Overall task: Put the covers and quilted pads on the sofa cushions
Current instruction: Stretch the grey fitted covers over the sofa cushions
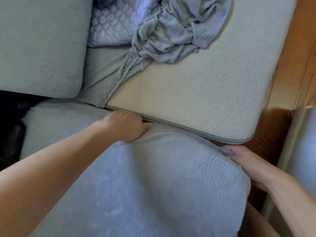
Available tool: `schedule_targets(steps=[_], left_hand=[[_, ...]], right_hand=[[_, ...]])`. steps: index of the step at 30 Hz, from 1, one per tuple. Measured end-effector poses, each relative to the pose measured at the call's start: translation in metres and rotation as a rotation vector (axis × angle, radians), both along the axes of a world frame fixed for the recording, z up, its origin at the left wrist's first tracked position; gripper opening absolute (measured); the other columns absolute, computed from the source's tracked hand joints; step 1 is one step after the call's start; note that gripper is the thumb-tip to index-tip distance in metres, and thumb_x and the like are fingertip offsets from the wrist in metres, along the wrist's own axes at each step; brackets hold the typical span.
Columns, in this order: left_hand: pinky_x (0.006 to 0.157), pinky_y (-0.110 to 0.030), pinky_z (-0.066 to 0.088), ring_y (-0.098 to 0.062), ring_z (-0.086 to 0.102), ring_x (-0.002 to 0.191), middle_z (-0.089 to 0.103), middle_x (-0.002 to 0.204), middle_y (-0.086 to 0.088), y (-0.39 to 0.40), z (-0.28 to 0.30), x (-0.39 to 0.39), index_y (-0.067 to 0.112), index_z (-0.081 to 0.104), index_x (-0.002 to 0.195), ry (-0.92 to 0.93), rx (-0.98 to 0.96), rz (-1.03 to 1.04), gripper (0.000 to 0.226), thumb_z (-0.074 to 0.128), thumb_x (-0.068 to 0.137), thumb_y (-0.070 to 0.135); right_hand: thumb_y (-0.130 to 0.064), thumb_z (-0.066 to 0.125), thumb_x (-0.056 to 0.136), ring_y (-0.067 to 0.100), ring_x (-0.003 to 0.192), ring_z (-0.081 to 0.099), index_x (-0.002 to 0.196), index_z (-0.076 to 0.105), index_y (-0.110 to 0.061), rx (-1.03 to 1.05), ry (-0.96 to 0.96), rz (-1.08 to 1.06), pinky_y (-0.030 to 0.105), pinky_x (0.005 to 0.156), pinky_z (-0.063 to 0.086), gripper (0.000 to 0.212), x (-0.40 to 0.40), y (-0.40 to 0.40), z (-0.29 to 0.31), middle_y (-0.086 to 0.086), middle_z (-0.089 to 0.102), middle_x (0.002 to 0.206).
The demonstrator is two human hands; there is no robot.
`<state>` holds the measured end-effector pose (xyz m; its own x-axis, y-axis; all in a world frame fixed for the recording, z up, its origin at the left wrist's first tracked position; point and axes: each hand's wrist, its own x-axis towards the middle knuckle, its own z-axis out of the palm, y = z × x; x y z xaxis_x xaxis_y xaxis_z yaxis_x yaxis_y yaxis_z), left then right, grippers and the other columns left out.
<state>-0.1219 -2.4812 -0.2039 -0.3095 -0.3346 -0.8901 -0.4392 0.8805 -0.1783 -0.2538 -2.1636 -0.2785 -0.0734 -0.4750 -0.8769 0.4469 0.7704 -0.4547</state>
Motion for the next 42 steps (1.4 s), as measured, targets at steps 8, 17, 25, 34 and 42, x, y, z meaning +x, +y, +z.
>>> schedule_targets(steps=[8,17,25,34,42], left_hand=[[0.089,-0.039,0.049,-0.027,0.061,0.106,0.064,0.119,-0.003,-0.007,-0.018,-0.008,0.02,0.066,0.118,-0.152,-0.263,-0.283,0.037,0.035,0.1,0.023],[0.089,-0.037,0.046,-0.032,0.061,0.11,0.066,0.117,-0.013,-0.018,-0.01,0.017,0.012,0.067,0.109,0.067,-0.198,-0.009,0.053,0.029,0.106,0.049],[0.101,-0.039,0.042,-0.029,0.054,0.121,0.057,0.139,-0.009,-0.018,-0.008,0.001,0.02,0.061,0.13,-0.084,0.018,0.174,0.056,0.028,0.099,0.053],[0.07,-0.031,0.041,-0.021,0.052,0.077,0.051,0.077,0.001,-0.012,-0.011,0.0,0.019,0.05,0.075,0.052,-0.135,-0.116,0.045,0.03,0.105,0.045],[0.105,-0.038,0.04,-0.022,0.054,0.116,0.062,0.129,-0.001,-0.027,-0.023,0.013,0.031,0.065,0.109,0.059,0.097,0.157,0.04,0.031,0.101,0.049]], right_hand=[[-0.016,0.067,0.094,0.024,0.095,0.073,0.093,0.08,-0.018,-0.027,0.047,0.027,0.043,0.089,0.054,0.013,-0.001,-0.004,0.007,0.005,0.077,0.096],[-0.013,0.066,0.094,0.016,0.078,0.065,0.091,0.076,-0.004,0.008,0.063,-0.056,0.034,0.076,0.044,0.014,0.005,0.002,0.005,0.018,0.074,0.095],[-0.012,0.064,0.095,0.009,0.071,0.066,0.074,0.078,-0.018,-0.016,0.076,-0.066,0.029,0.067,0.046,0.026,0.006,-0.001,0.017,0.006,0.076,0.082],[-0.016,0.065,0.096,0.016,0.081,0.068,0.083,0.078,-0.014,-0.012,0.07,-0.053,0.034,0.078,0.046,0.019,0.005,-0.002,0.013,0.01,0.077,0.091],[-0.017,0.066,0.095,0.013,0.073,0.063,0.082,0.075,-0.008,-0.022,0.051,-0.072,0.031,0.072,0.042,0.019,0.007,-0.001,0.018,0.018,0.074,0.09]])
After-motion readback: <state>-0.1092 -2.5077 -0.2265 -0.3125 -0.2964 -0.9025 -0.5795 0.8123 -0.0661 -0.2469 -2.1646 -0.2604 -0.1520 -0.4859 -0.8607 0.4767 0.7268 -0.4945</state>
